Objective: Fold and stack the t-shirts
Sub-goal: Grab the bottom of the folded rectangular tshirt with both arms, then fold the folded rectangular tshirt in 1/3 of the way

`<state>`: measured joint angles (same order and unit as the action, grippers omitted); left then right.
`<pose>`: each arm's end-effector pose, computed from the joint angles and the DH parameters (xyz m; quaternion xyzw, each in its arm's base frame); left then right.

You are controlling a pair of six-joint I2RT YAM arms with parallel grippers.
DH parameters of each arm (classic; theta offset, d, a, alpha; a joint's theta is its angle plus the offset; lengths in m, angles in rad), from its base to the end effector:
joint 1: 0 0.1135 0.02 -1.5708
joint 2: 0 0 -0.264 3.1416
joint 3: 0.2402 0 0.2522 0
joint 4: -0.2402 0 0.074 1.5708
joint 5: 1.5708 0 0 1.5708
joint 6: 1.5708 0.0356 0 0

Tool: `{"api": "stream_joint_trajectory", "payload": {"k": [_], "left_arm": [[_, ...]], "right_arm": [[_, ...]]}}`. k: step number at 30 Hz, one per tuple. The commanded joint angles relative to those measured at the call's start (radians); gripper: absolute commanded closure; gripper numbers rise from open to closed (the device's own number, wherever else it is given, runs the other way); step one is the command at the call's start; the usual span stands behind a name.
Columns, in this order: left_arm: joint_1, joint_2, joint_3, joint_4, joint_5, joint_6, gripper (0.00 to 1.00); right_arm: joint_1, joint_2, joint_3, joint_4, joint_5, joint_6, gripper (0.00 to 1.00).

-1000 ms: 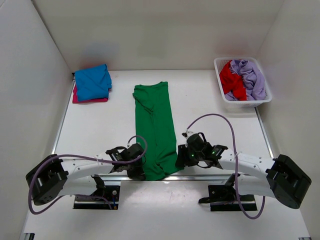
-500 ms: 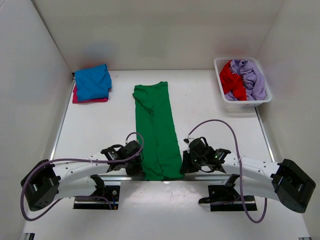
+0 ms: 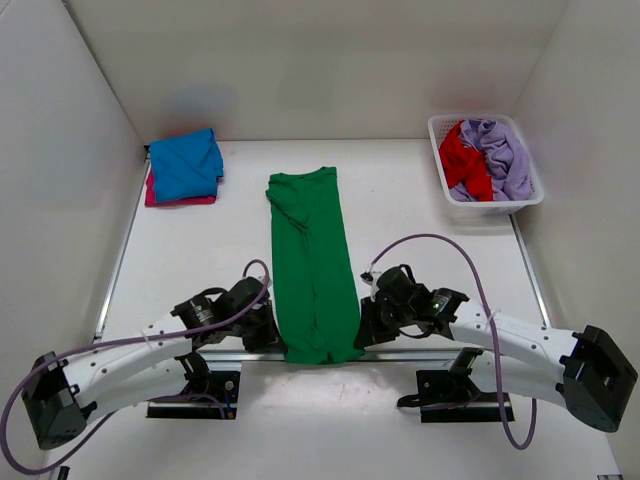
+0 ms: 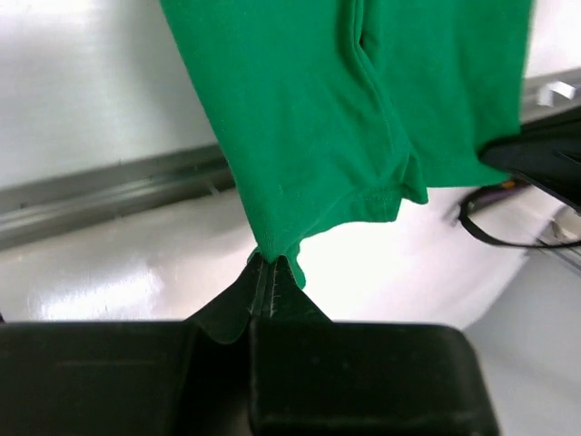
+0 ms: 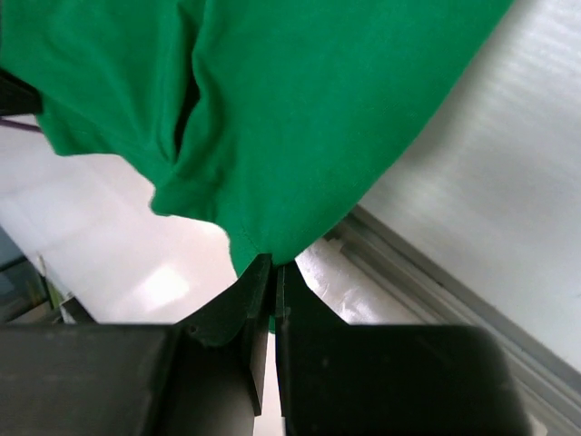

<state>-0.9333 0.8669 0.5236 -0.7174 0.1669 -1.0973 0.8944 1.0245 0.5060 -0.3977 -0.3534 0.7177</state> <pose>0.0865 -0.1267 0.1936 -0.0580 0.9628 -0.2561 0.0641 0.1098 0.1565 0.1846 -0.1385 0.9235 0.3436 0.0990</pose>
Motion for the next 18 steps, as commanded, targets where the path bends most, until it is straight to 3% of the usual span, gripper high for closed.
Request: {"api": "stream_joint_trajectory", "payload": {"k": [1,8,18], "left_arm": [[0.054,-0.080,0.004,-0.091,0.025,-0.016,1.00],[0.353,-0.094,0.088,-0.159,0.132,0.146,1.00],[0.481,0.201,0.245,-0.073,0.171,0.278,1.00]], "right_arm": [[-0.015,-0.001,0.049,-0.056,-0.056,-0.001,1.00],[-0.142,0.098,0.204,-0.168,-0.163,-0.124,1.00],[-0.334,0.354,0.486,-0.306,-0.222,-0.345,1.00]]}}
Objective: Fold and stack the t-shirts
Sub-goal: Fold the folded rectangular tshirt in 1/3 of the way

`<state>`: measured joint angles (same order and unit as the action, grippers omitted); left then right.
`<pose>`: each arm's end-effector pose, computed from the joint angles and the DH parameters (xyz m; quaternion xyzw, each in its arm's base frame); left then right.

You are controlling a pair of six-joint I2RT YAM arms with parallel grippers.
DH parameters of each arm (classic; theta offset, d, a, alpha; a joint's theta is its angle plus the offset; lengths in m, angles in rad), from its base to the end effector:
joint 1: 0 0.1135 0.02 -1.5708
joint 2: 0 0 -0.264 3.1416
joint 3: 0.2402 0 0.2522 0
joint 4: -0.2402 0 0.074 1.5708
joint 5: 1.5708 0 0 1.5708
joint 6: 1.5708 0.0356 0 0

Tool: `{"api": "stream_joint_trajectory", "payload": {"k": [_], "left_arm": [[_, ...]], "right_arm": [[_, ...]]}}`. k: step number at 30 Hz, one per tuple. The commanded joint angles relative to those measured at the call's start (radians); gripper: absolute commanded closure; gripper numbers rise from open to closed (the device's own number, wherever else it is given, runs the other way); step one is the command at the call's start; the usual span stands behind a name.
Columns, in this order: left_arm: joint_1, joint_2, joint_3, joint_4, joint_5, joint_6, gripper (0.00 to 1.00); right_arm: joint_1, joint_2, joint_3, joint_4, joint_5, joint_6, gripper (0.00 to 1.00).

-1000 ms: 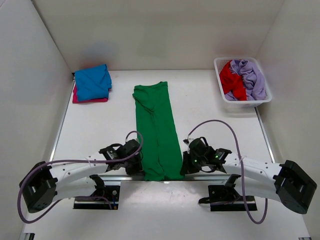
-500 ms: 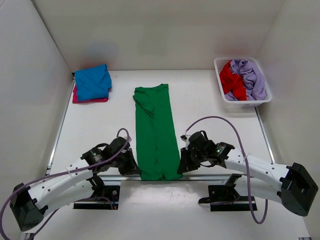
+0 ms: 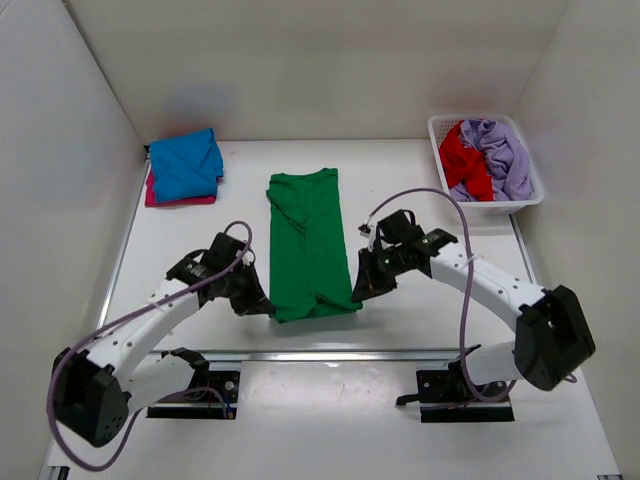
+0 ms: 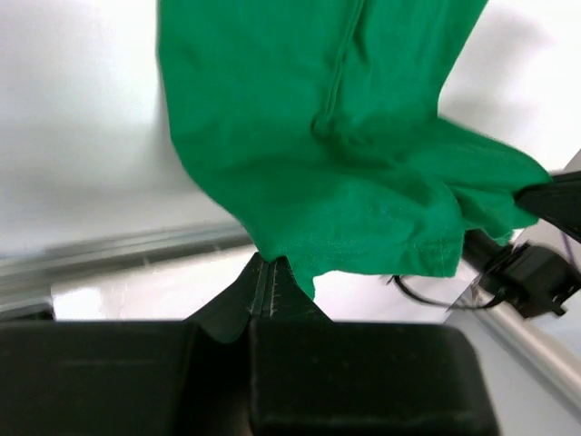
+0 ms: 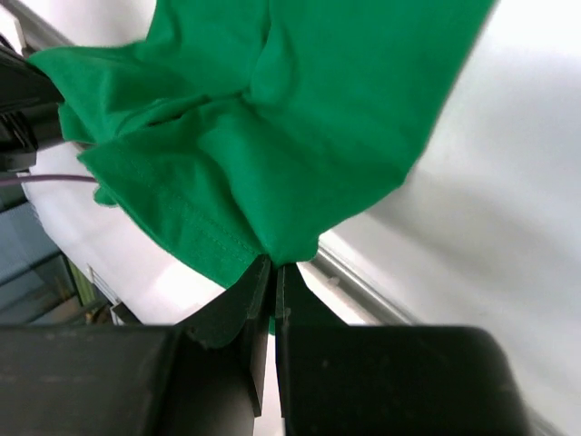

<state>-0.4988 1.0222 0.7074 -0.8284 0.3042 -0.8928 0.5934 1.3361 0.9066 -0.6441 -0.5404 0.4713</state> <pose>0.1517 -0.0948 0.2217 -0.1575 0.9536 -0.2481 0.0661 0.2021 0.1584 0.2309 -0.1225 0.9283 0.3433 0.0730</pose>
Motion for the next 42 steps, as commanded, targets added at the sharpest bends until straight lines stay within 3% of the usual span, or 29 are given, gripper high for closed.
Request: {"api": "stream_joint_trajectory", "payload": {"k": [1,14,42], "left_arm": [[0.051,0.077,0.082,0.044,0.041,0.086,1.00],[0.146,0.374,0.264,0.101,0.053,0.179,1.00],[0.269,0.593,0.345,0.219,0.099,0.221,1.00]], "right_arm": [[-0.044,0.075,0.119,-0.069,-0.027,-0.117,1.00],[-0.132,0.313,0.319,-0.080,-0.029,-0.201,1.00],[-0.196,0.610,0.589,-0.097,-0.033,-0.267,1.00]]}}
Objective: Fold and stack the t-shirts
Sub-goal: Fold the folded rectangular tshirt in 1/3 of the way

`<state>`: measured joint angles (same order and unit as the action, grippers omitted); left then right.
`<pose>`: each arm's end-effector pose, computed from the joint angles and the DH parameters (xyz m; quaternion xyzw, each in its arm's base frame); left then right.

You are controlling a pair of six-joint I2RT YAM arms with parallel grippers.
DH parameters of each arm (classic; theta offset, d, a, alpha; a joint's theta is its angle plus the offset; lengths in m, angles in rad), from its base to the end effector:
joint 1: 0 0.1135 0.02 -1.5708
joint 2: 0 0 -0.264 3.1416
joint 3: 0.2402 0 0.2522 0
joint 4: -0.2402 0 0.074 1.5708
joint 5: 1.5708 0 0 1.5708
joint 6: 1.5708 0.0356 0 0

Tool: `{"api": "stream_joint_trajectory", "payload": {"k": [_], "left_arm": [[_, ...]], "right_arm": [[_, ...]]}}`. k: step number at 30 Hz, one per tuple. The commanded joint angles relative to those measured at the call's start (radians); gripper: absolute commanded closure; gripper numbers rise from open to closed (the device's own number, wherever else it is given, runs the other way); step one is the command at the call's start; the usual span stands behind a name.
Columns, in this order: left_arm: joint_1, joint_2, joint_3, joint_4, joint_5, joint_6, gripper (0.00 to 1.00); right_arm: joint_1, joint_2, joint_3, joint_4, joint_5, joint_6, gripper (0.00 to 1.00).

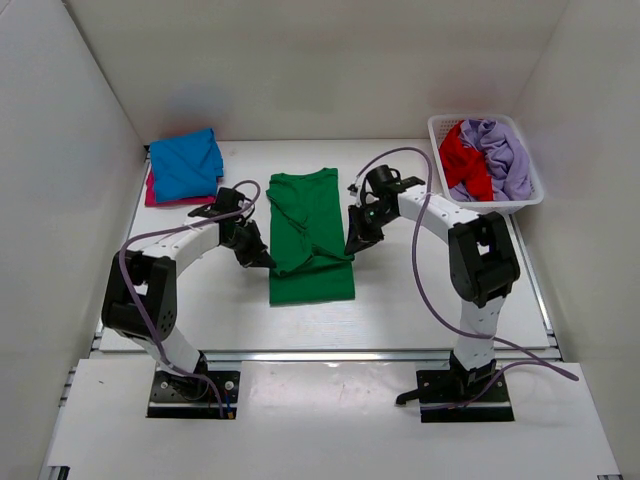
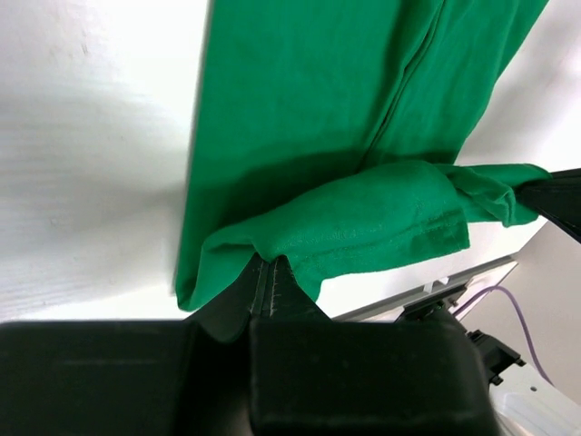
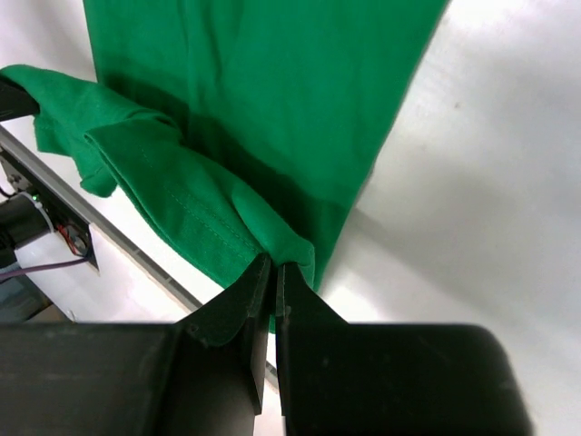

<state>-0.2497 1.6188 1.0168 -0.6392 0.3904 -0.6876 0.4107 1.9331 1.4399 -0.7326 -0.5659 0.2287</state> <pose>0.2904 -0.0880 0.1868 -0.1791 0.9515 -0.2434 0.0572 0.3526 0.1744 0.1993 -0.1337 0.9377 0.3129 0.0700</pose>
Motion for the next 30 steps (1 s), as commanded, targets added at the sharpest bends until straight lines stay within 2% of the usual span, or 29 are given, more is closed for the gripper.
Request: {"api": "stream_joint_trajectory", "payload": {"k": [1,19,22,23,25,27,30], "left_arm": [[0.017,0.004,0.043,0.021,0.013,0.016,1.00],[0.036,0.096,0.081,0.081,0.008,0.007,0.99],[0.035,0.111,0.100,0.090,0.018,0.000,0.89],[0.033,0.118,0.108,0.087,0.012,-0.004,0.89],[0.036,0.119,0.112,0.116,0.024,-0.018,0.78],[0.046,0.127,0.114,0.154,0.040,-0.036,0.75],[0.064,0.150,0.144,0.176,0.059,-0.061,0.70]], "right_arm": [[-0.016,0.020,0.059,-0.011,-0.009,-0.032,1.00],[-0.038,0.107,0.129,-0.007,-0.012,-0.057,1.00],[-0.046,0.107,0.137,-0.001,-0.017,-0.048,0.94],[-0.049,0.104,0.131,0.013,-0.015,-0.051,0.89],[-0.059,0.107,0.132,0.028,-0.031,-0.037,0.85],[-0.065,0.099,0.131,0.053,-0.045,-0.019,0.83],[-0.081,0.102,0.134,0.093,-0.075,0.010,0.74]]}}
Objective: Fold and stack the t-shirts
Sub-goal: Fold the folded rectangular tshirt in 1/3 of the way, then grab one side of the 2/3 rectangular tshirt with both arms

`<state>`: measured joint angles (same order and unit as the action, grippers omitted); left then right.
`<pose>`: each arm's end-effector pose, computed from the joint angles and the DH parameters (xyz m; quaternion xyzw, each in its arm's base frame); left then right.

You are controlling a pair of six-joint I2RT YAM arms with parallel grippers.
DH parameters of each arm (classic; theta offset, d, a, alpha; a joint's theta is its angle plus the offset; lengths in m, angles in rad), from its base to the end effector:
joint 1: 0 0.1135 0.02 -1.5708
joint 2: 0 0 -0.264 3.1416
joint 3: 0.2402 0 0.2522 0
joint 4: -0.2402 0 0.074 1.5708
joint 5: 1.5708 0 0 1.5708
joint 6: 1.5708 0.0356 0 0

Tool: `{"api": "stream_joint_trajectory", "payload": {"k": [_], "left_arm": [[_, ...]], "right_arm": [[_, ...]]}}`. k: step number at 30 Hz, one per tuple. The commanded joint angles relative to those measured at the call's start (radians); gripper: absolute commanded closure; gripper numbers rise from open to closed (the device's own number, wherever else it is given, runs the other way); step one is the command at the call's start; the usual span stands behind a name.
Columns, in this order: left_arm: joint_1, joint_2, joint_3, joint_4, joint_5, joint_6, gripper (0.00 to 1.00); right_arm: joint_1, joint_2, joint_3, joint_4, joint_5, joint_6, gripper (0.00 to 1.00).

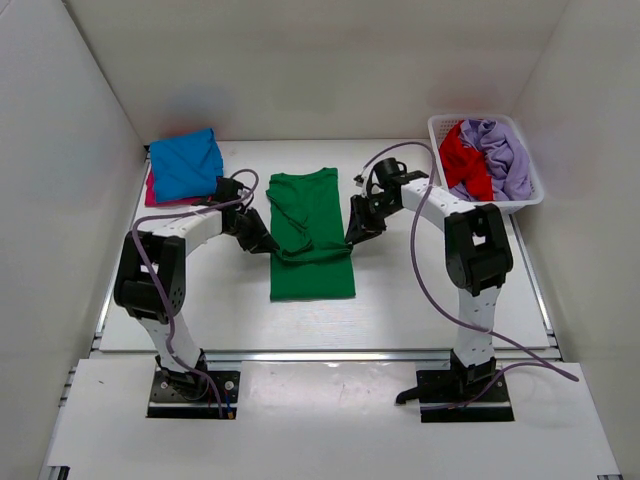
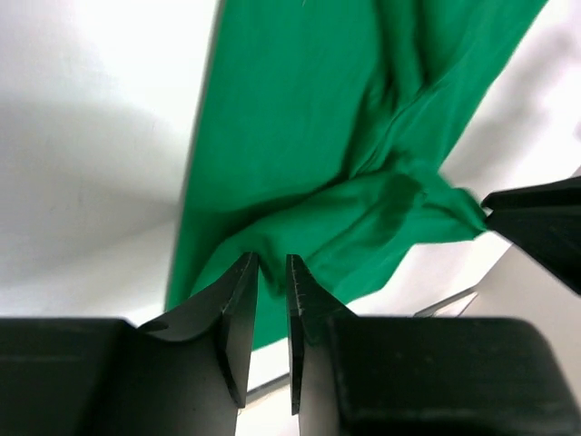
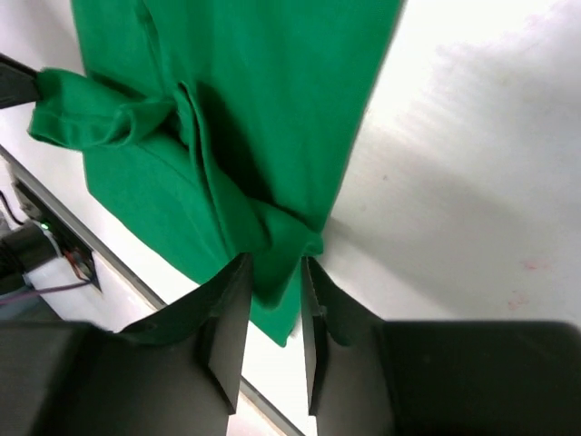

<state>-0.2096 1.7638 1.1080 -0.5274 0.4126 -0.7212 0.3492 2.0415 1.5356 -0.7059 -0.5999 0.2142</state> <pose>0.3312 -0.0851 0.1721 -0.2048 0.9392 -0.2642 0.0782 0.3872 0.1624 0.1858 -0.1160 0.9343 0.3267 0.0830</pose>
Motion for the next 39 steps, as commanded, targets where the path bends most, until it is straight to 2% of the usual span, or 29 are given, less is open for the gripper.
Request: {"api": "stream_joint_trajectory", "payload": {"k": [1,5,7,9,12,13,15,20,23,29,32,36,39], "left_arm": [[0.019,0.003,0.049,0.067,0.028,-0.037,0.70],[0.041,-0.007,0.035,0.150,0.017,-0.099,0.70],[0.056,-0.047,-0.043,0.280,0.014,-0.173,0.70],[0.064,-0.076,-0.092,0.341,-0.004,-0.208,0.69],[0.070,-0.122,-0.138,0.381,-0.035,-0.210,0.70],[0.070,-0.144,-0.151,0.382,-0.041,-0.198,0.70],[0.072,-0.179,-0.155,0.359,-0.063,-0.163,0.69],[0.004,-0.197,-0.091,0.098,-0.109,0.040,0.68],[-0.068,-0.266,-0.164,0.058,-0.193,0.080,0.67],[-0.141,-0.383,-0.350,0.041,-0.218,0.049,0.67],[-0.191,-0.461,-0.417,0.035,-0.276,0.017,0.67],[-0.212,-0.524,-0.484,0.084,-0.334,-0.046,0.66],[-0.234,-0.524,-0.478,0.083,-0.391,-0.073,0.66]], "right_arm": [[-0.027,-0.009,0.043,0.074,-0.058,0.034,0.73],[-0.056,-0.015,0.012,0.189,-0.138,0.103,0.65],[-0.072,-0.033,-0.018,0.296,-0.199,0.158,0.62],[-0.081,-0.047,-0.048,0.362,-0.205,0.188,0.58],[-0.072,-0.067,-0.034,0.350,-0.135,0.163,0.54],[-0.067,-0.066,-0.032,0.326,-0.120,0.156,0.51],[-0.053,-0.089,-0.046,0.298,-0.069,0.119,0.50],[-0.001,-0.155,-0.135,0.189,0.070,0.056,0.46],[0.043,-0.271,-0.303,0.175,0.169,0.073,0.45],[0.117,-0.429,-0.524,0.181,0.176,0.143,0.43],[0.161,-0.481,-0.604,0.215,0.196,0.183,0.43],[0.204,-0.497,-0.658,0.253,0.254,0.247,0.42],[0.224,-0.501,-0.677,0.279,0.294,0.309,0.43]]}}
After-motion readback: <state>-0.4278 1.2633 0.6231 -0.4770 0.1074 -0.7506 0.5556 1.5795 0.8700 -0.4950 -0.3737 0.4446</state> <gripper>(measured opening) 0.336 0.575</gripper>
